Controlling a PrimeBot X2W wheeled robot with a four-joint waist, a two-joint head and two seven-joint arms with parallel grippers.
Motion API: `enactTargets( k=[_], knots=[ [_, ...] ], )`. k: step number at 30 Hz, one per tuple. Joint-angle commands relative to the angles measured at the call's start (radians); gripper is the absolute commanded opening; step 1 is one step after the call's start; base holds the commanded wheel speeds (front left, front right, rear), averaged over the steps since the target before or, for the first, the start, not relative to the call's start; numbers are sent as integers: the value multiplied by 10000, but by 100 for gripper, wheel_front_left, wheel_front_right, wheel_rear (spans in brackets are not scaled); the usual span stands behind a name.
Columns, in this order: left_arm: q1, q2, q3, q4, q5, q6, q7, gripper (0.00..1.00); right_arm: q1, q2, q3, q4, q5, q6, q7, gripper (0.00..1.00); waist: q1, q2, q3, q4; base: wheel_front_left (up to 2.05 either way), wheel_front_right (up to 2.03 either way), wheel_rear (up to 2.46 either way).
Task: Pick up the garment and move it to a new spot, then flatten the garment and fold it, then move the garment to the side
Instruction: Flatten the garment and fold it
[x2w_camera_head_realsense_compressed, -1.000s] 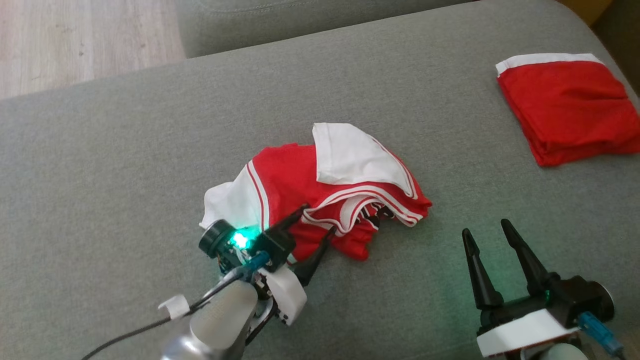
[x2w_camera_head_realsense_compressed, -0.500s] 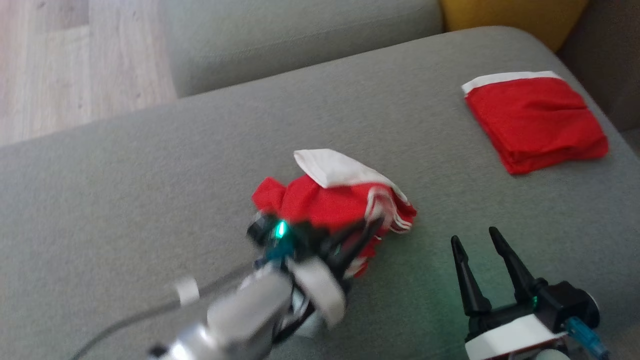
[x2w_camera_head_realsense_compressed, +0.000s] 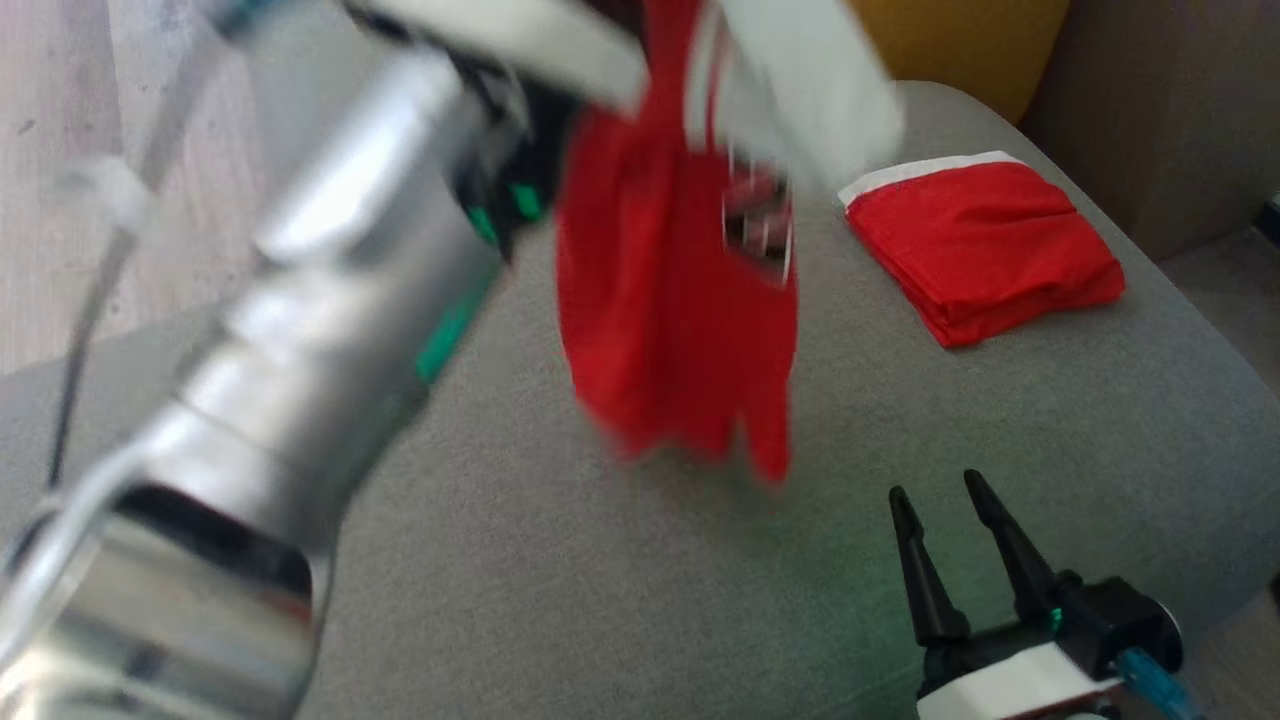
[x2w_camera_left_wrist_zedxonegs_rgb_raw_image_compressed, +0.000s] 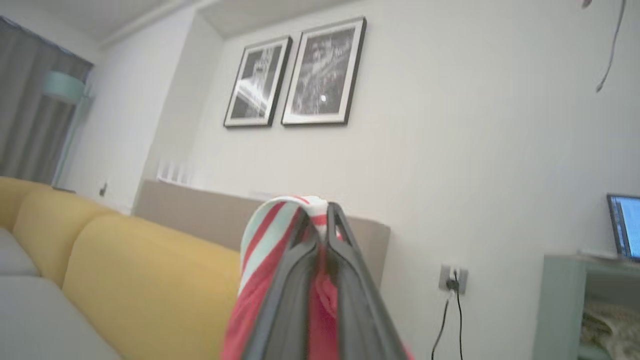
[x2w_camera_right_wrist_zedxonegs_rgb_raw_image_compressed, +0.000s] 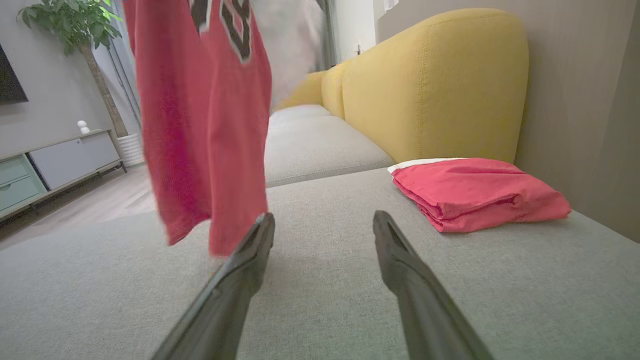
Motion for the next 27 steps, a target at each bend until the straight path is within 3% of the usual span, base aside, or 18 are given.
enactTargets(
  k=[1, 6, 10, 16, 20, 27],
  knots=[
    [-859, 230, 878, 41, -53, 16, -107, 0, -209, 55, 131, -391, 13, 65, -40, 100, 1, -1, -23, 94, 0, 0, 0],
    [-217, 478, 1937, 357, 543, 18, -114, 0, -55, 69, -108, -472, -35, 65, -40, 100, 1, -1, 34, 628, 0, 0, 0],
    [1809, 810, 2000, 629, 698, 151, -116, 0, 72, 85, -218, -534, -55, 65, -40, 100, 1, -1, 160, 1228, 0, 0, 0],
    [4712, 1223, 2951, 427, 635, 556, -117, 0, 101, 98, -298, -611, -88, 65, -40, 100, 1, -1, 476, 1837, 0, 0, 0],
    [6531, 1437, 4176, -227, 931, 752, -117, 0, 5, 74, -340, -664, -88, 65, -40, 100, 1, -1, 774, 2135, 0, 0, 0],
    [8557, 1256, 5889, -1428, 1648, 707, -117, 0, -23, -40, -335, -603, -81, 65, -40, 100, 1, -1, 936, 2425, 0, 0, 0]
  ],
)
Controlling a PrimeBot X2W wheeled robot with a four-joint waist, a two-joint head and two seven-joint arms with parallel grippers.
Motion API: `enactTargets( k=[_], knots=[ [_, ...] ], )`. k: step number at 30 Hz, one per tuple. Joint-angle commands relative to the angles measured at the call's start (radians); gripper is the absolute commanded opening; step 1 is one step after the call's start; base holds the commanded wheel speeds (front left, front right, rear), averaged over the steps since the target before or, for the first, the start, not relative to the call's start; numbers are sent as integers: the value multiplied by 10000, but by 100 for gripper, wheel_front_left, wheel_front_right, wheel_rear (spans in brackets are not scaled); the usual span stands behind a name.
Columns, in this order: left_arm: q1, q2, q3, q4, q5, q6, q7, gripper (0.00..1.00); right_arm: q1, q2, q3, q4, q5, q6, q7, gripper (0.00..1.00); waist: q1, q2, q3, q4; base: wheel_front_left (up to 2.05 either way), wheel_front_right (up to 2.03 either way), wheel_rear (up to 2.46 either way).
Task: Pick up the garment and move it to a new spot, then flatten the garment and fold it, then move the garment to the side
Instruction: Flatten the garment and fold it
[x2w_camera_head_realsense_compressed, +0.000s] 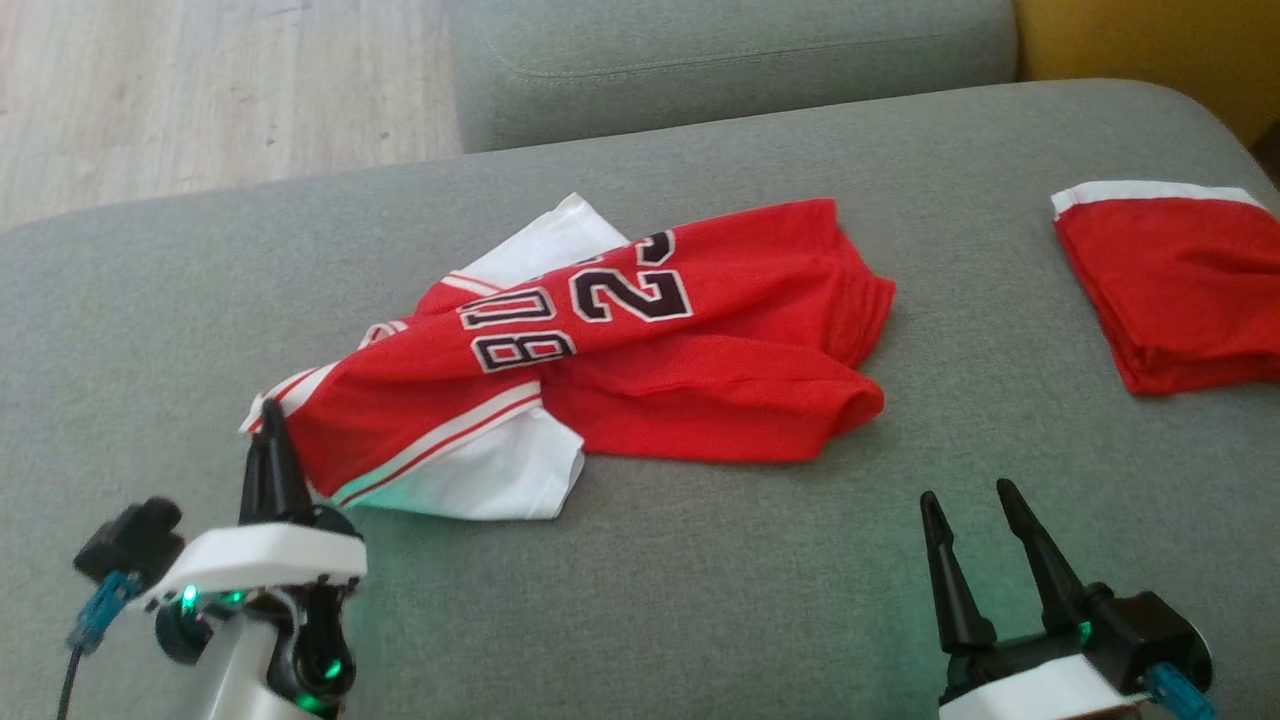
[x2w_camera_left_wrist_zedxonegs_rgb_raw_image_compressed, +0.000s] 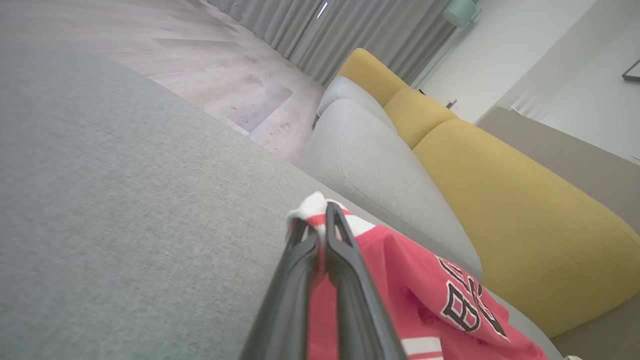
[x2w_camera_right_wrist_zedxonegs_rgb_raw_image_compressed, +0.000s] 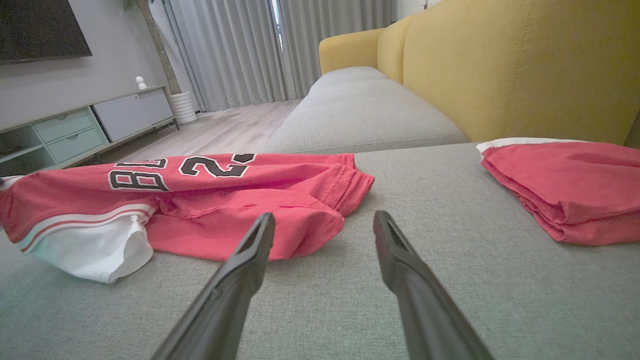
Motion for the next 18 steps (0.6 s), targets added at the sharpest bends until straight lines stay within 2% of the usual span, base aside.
enactTargets(
  k=[1, 4, 6, 7, 11, 14, 18],
  knots=[
    [-309, 124, 512, -459, 139, -22, -54, 0, -385, -124, 219, -294, -58, 65, -40, 100, -1, 0, 11, 34, 0, 0, 0],
    [-26, -24, 859, -874, 527, -159, -54, 0, -388, -130, 212, -280, -67, 65, -40, 100, -1, 0, -5, 125, 0, 0, 0],
    [45, -37, 993, -1144, 1135, -225, -54, 46, -392, -137, 241, -268, -67, 65, -40, 100, -1, 0, -3, 168, 0, 0, 0],
    [71, -37, 1113, -1308, 1605, -173, -54, 100, -401, -140, 262, -263, -65, 65, -40, 100, -1, 0, 8, 180, 0, 0, 0],
    [335, -306, 1566, -2082, 3743, 372, -54, 100, -447, -151, 326, -268, -54, 65, -40, 100, -1, 0, 78, 167, 0, 0, 0],
    [876, -615, 1403, -2848, 5474, 748, -55, 100, -457, -192, 346, -272, -41, 65, -40, 100, -1, 0, 131, 100, 0, 0, 0],
    [1725, -939, 194, -2992, 6784, 495, -55, 100, -473, -234, 307, -287, -25, 65, -40, 100, -1, 0, 227, 45, 0, 0, 0]
  ],
)
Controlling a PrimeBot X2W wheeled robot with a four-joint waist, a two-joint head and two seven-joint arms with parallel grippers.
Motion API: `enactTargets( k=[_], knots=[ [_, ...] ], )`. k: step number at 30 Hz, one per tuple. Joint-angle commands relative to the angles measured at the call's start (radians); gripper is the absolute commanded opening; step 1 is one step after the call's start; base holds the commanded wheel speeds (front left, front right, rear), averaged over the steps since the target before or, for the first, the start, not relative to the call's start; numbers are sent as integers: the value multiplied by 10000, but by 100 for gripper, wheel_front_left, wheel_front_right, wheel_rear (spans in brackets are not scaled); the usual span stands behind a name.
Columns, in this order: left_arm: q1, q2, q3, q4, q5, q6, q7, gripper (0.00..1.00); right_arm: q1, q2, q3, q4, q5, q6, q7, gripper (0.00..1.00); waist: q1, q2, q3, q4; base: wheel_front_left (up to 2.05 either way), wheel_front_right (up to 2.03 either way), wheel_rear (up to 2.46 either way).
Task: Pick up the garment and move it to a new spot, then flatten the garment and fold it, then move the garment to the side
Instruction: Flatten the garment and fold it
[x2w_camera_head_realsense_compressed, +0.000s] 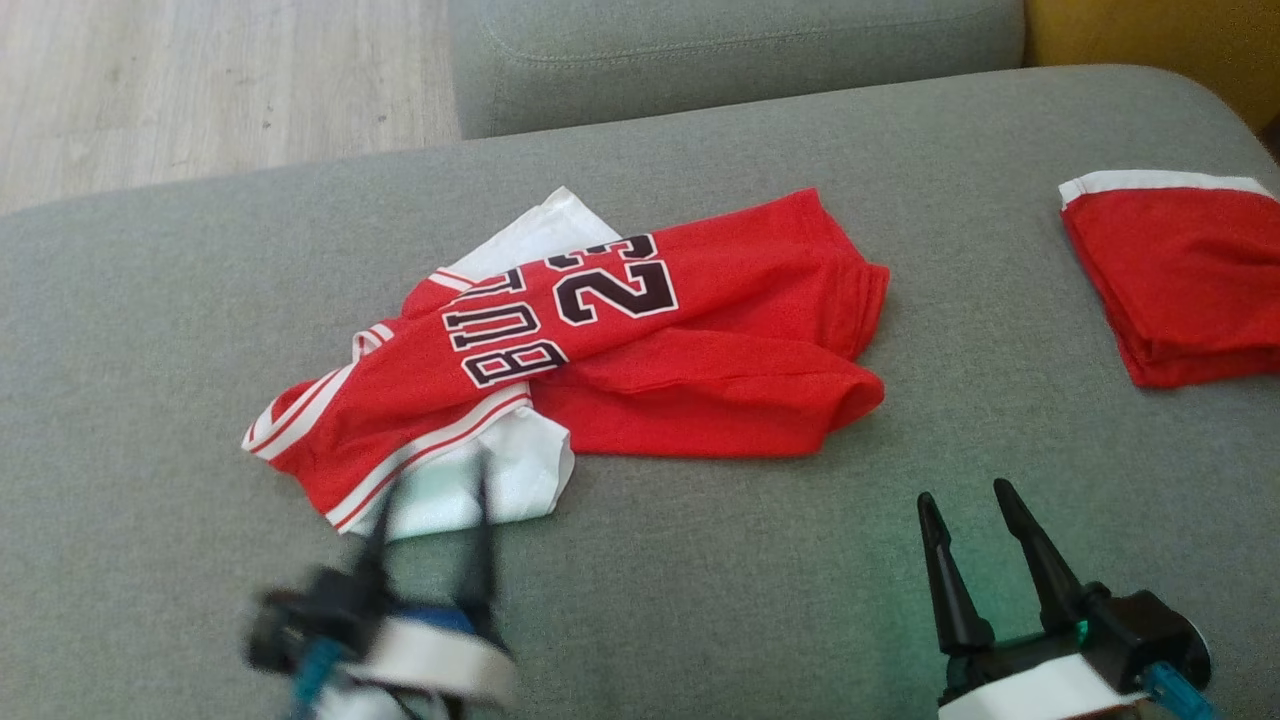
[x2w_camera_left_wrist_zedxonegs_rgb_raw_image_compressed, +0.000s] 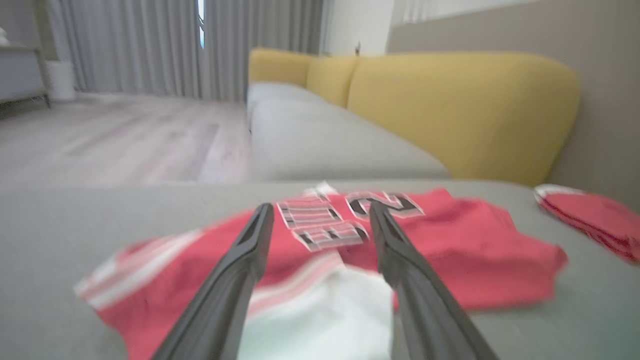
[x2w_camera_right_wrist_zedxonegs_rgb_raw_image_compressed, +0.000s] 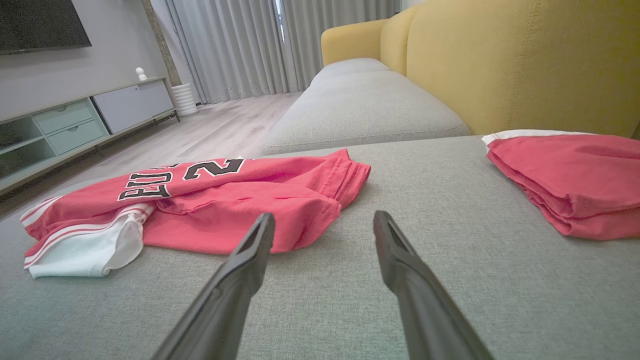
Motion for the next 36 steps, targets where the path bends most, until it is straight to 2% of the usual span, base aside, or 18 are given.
enactTargets(
  k=[1, 3, 5, 6, 8, 14, 19, 24, 32, 33, 34, 36],
  knots=[
    [136, -61, -325, 20, 347, -110, -51, 100, -459, -165, 191, -301, -28, 65, -40, 100, 0, -1, 57, -11, 0, 0, 0],
    [298, -161, -1059, 1026, 372, -126, -51, 100, -501, -192, 253, -285, -26, 65, -40, 100, 0, -1, 133, -39, 0, 0, 0],
    [252, -181, -1213, 1411, 190, -157, -44, 100, -519, -198, 270, -289, -27, 65, -40, 100, 0, -1, 164, -45, 0, 0, 0],
    [44, -201, -1464, 2204, -289, -164, 67, 100, -564, -216, 303, -297, -30, 65, -40, 100, 0, -1, 235, -52, 0, 0, 0],
    [-277, -206, -1686, 2939, -984, -29, 148, 100, -626, -253, 371, -289, -35, 65, -40, 100, 0, -1, 309, -79, 0, 0, 0],
    [-1489, -209, -2291, 4358, -2069, 331, 7, 100, -749, -429, 447, -294, 28, 65, -40, 100, 0, -1, 491, -161, 0, 0, 0],
    [-2128, -210, -2399, 4498, -2069, 627, -42, 100, -784, -513, 448, -292, 29, 65, -40, 100, 0, -1, 577, -172, 0, 0, 0],
    [-2477, -211, -1980, 3967, -1367, 912, -48, 100, -862, -575, 443, -314, 33, 65, -40, 100, 0, -1, 658, -165, 0, 0, 0],
    [-2435, -211, -1889, 3872, -1202, 385, -50, 100, -932, -577, 489, -282, 31, 65, -40, 100, 0, -1, 646, -203, 0, 0, 0],
    [-2387, -211, -1843, 3819, -1265, 375, -50, 41, -932, -568, 483, -278, 29, 65, -40, 100, 0, -1, 632, -207, 0, 0, 0],
    [-2314, -211, -1818, 3780, -1360, 349, -50, 0, -928, -557, 476, -273, 27, 65, -40, 100, 0, -1, 612, -212, 0, 0, 0],
    [-2157, -211, -1770, 3607, -1478, 330, -50, 0, -903, -532, 444, -271, 23, 65, -40, 100, 0, -1, 568, -200, 0, 0, 0]
  ],
)
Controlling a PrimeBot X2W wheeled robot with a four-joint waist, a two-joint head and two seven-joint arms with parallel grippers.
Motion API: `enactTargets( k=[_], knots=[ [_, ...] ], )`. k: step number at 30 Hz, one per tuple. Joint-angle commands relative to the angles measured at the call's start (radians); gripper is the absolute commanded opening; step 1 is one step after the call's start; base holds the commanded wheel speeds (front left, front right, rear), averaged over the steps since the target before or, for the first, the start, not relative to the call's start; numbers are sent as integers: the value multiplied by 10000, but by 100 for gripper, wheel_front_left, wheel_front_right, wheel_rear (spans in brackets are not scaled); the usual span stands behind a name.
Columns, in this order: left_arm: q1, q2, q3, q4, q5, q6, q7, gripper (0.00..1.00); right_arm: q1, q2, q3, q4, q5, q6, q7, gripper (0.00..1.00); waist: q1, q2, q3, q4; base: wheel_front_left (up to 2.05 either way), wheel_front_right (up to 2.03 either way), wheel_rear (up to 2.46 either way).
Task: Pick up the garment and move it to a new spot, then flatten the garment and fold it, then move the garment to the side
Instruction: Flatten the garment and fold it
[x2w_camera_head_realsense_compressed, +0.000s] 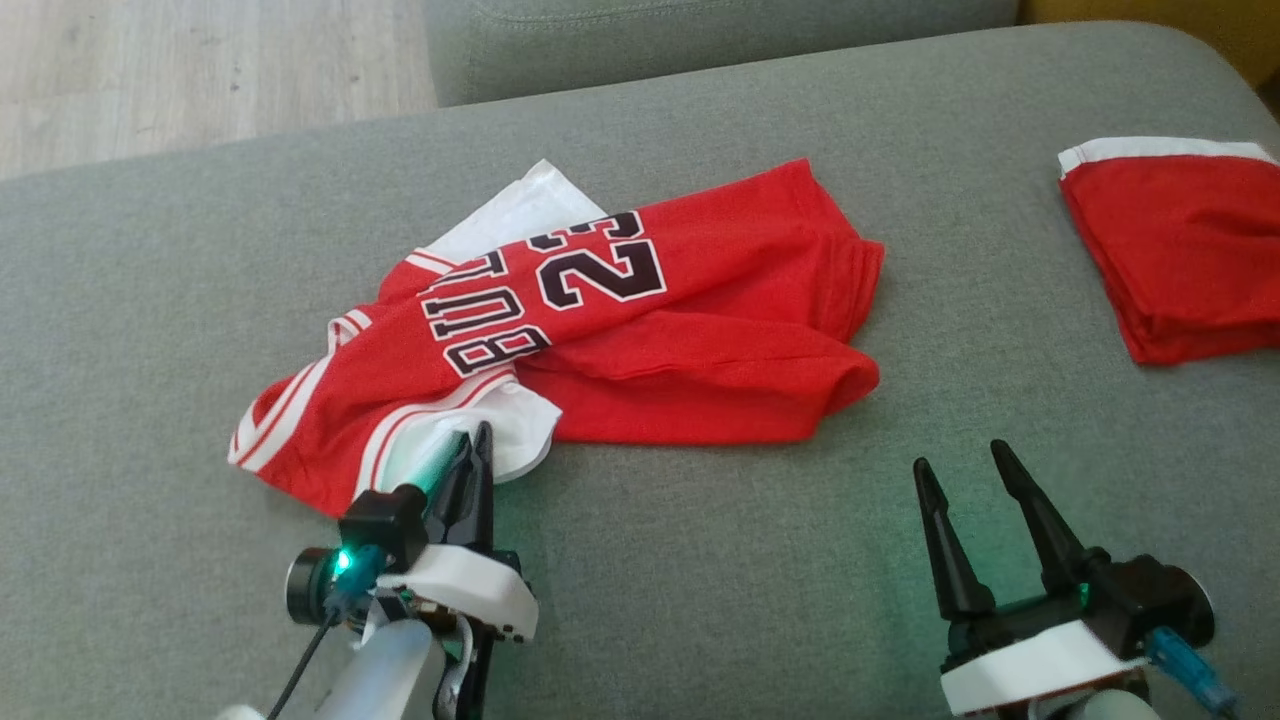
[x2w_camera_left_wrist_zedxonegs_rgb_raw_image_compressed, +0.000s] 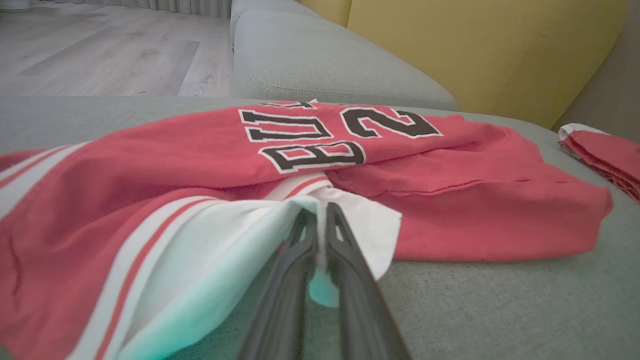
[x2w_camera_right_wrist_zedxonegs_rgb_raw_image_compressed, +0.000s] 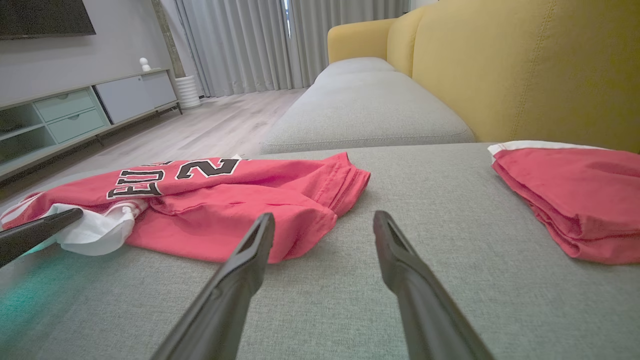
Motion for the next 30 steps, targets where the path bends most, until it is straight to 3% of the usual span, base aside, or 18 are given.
enactTargets(
  k=[1, 10, 14, 18, 22, 23, 24, 30],
  knots=[
    [-29, 42, 372, -423, -111, -22, -123, 0, -276, -117, 155, -275, 17, 65, -40, 100, 0, 0, -37, 31, 0, 0, 0],
    [1298, 42, 659, -2276, -372, -16, -123, 0, -297, -17, -157, 77, 178, 65, -40, 100, 0, 0, -211, 642, 0, 0, 0],
    [1739, 43, 945, -3008, -43, 93, -123, 0, -652, -48, -211, 846, 965, 65, -40, 100, 0, 0, -193, 981, 0, 0, 0],
    [1796, 136, 1239, -3378, 244, 100, -123, 0, -1307, -252, -51, 1849, 2588, 65, -40, 100, 0, 0, -127, 1248, 0, 0, 0],
    [1592, 182, 1458, -3444, 411, 43, -124, 0, -2088, -908, 712, 2657, 4490, 65, 24, 100, 0, 0, -35, 1421, 0, 0, 0],
    [1592, 182, 1458, -3444, 411, 43, -124, 0, -2088, -908, 712, 2657, 4490, 65, 24, 100, 0, 0, -35, 1421, 0, 0, 0],
    [1473, 181, 1536, -3441, 467, 0, -124, 0, -2458, -1302, 1149, 2914, 5565, 65, 247, 100, 0, 0, 6, 1490, 0, 0, 0],
    [1236, 155, 1621, -3401, 634, -124, -124, 0, -3198, -2295, 2268, 3169, 8205, 65, 968, 100, 0, 0, 136, 1672, 0, 0, 0]
  ],
)
